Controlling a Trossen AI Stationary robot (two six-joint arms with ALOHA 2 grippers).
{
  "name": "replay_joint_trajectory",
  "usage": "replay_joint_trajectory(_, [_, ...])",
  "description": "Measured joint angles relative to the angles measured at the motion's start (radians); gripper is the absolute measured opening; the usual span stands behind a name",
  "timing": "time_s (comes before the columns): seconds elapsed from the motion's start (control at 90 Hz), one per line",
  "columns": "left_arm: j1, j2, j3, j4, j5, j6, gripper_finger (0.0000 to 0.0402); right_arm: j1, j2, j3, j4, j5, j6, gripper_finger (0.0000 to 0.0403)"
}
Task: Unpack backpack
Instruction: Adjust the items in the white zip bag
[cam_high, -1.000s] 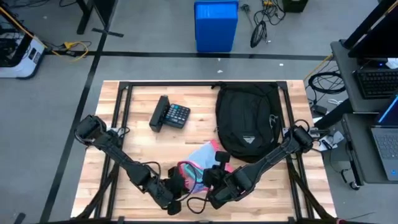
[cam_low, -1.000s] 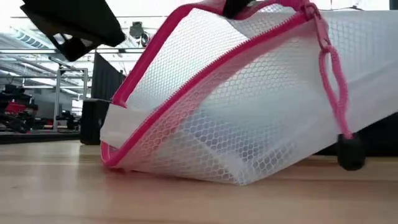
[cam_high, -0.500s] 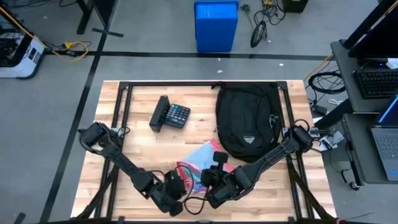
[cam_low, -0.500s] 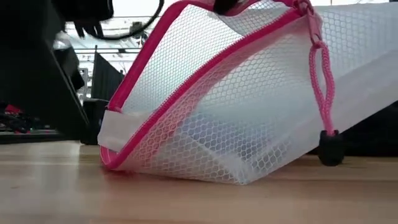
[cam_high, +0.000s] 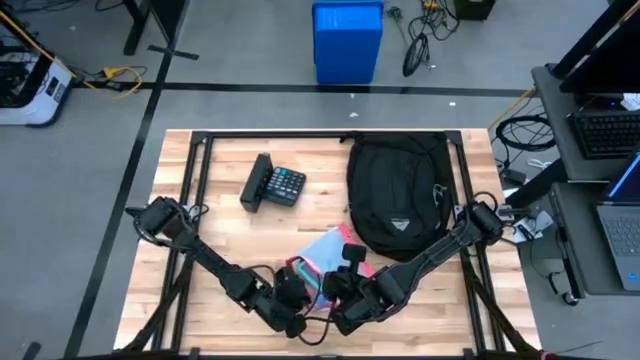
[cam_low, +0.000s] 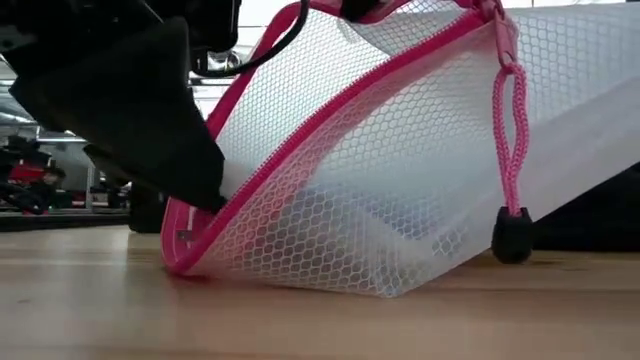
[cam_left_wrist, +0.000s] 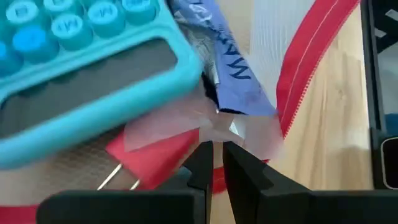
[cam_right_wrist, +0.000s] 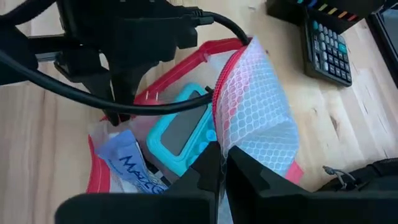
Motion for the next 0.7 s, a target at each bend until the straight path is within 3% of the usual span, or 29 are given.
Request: replay_joint_trajectory(0.7, [-0.049, 0.000, 0.000, -0.059, -0.008, -0.075, 0.0024, 0.000, 0.000, 0.000, -0.001, 0.000, 0.001, 0.0000])
